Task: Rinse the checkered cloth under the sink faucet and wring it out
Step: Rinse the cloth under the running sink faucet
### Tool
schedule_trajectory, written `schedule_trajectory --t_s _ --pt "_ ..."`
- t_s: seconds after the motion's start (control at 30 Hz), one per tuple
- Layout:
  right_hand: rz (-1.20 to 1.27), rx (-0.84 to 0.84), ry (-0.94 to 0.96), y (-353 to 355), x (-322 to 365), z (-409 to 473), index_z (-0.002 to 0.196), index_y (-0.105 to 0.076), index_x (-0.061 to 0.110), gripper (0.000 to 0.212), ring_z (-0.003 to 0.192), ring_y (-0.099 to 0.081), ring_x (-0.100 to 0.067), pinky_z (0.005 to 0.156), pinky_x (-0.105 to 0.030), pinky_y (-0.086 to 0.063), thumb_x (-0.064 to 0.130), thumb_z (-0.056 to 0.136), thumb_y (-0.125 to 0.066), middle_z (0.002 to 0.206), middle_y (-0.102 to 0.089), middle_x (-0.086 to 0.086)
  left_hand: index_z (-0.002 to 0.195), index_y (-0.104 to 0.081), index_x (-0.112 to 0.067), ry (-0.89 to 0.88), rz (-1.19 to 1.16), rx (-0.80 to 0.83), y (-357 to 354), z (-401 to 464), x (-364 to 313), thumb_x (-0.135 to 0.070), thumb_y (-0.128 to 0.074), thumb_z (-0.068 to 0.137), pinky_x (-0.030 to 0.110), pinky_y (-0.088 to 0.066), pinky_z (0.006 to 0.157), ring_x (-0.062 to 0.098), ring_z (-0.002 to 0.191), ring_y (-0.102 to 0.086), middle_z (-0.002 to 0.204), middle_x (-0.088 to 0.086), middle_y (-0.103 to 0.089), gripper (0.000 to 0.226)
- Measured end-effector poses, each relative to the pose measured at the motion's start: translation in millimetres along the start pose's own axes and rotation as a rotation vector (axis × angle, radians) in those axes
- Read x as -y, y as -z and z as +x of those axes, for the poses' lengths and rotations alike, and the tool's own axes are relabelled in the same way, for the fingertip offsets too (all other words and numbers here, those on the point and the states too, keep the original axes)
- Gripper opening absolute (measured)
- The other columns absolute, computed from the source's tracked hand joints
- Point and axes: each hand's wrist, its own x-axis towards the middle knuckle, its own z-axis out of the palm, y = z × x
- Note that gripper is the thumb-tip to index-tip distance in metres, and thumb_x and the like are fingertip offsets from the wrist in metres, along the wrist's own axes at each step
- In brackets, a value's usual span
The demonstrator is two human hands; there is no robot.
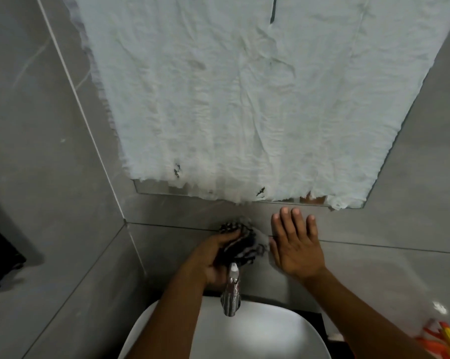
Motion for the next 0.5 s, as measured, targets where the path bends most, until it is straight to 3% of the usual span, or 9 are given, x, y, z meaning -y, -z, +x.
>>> schedule_trajectory --t_s 0.07,0.13,0.2,0.27,0.3,0.33,0.4,0.43,0.5 --pt "0.000 0.003 0.009 -1.6 -1.0 -0.1 0.154 -0.019 0.010 0.078 0.152 0.000 -0.031 0.123 -0.053 -0.001 0.042 0.091 -0.051 0.166 0.000 -0.011 0.096 -0.077 0.004 0.050 -0.041 0.077 3.7 -1.6 -0.4 -0.019 -0.075 0.077 0.035 -0.061 0.058 0.029 0.071 -0.076 0.088 0.017 -0.078 0.030" --pt "-0.007 -0.011 0.014 -2.8 -2.2 1.7 0.154 -0.018 0.010 0.077 0.152 0.000 -0.031 0.123 -0.053 0.000 0.041 0.091 -0.050 0.166 0.001 -0.011 0.104 -0.076 0.002 0.004 0.194 -0.003 -4.1 1.0 -7.2 -0.017 -0.077 0.075 0.030 -0.061 0.060 0.023 0.069 -0.076 0.084 0.011 -0.080 0.035" --pt "-0.006 -0.020 0.011 -0.2 -2.0 3.1 0.153 -0.020 0.009 0.076 0.152 0.001 -0.030 0.122 -0.053 0.000 0.042 0.092 -0.050 0.166 0.002 -0.010 0.108 -0.074 -0.005 -0.210 0.647 -0.293 -18.6 0.6 -6.8 -0.028 -0.079 0.071 0.030 -0.061 0.070 0.018 0.073 -0.075 0.083 0.004 -0.079 0.044" --pt "-0.012 -0.012 0.013 3.3 -1.3 3.6 0.153 -0.019 0.009 0.077 0.152 0.002 -0.030 0.122 -0.053 0.000 0.042 0.092 -0.053 0.166 0.003 -0.010 0.128 -0.056 -0.005 -0.383 1.133 -0.575 -30.3 -8.7 6.0 -0.043 -0.071 0.074 0.042 -0.055 0.094 0.024 0.099 -0.071 0.107 0.006 -0.075 0.068" --pt "-0.004 -0.004 0.009 4.6 -0.9 2.9 0.154 -0.018 0.009 0.078 0.152 0.003 -0.030 0.122 -0.053 0.001 0.043 0.092 -0.054 0.166 0.004 -0.010 0.136 -0.042 -0.005 -0.421 1.252 -0.643 -32.2 -15.8 16.5 -0.046 -0.067 0.079 0.047 -0.051 0.099 0.029 0.108 -0.067 0.117 0.010 -0.070 0.075" --pt "0.003 -0.001 0.005 4.8 -0.8 2.2 0.154 -0.018 0.009 0.079 0.152 0.003 -0.030 0.122 -0.053 0.001 0.043 0.092 -0.054 0.166 0.004 -0.010 0.139 -0.034 -0.007 -0.460 1.267 -0.663 -27.8 -22.1 28.9 -0.046 -0.065 0.083 0.047 -0.051 0.099 0.030 0.111 -0.065 0.123 0.011 -0.067 0.075" --pt "0.000 0.004 0.000 5.0 0.0 2.4 0.154 -0.018 0.009 0.078 0.152 0.004 -0.030 0.121 -0.052 0.001 0.043 0.093 -0.053 0.166 0.005 -0.010 0.133 -0.037 -0.017 -0.537 1.116 -0.578 -9.7 -38.3 56.7 -0.045 -0.069 0.083 0.027 -0.058 0.083 0.018 0.105 -0.065 0.124 0.004 -0.063 0.066" --pt "-0.004 0.011 -0.003 5.0 0.2 3.5 0.154 -0.018 0.009 0.078 0.152 0.005 -0.029 0.121 -0.052 0.001 0.044 0.093 -0.052 0.166 0.006 -0.009 0.126 -0.043 -0.022 -0.575 1.005 -0.515 2.4 -49.1 71.5 -0.044 -0.073 0.081 0.016 -0.057 0.070 0.007 0.097 -0.065 0.119 -0.004 -0.063 0.059" --pt "-0.010 0.021 -0.009 5.4 0.5 3.6 0.153 -0.018 0.009 0.076 0.152 0.007 -0.029 0.121 -0.052 0.002 0.044 0.094 -0.050 0.166 0.008 -0.009 0.103 -0.053 -0.031 -0.609 0.809 -0.450 26.0 -68.3 99.4 -0.038 -0.080 0.075 0.011 -0.055 0.060 -0.002 0.084 -0.069 0.100 -0.014 -0.068 0.039"
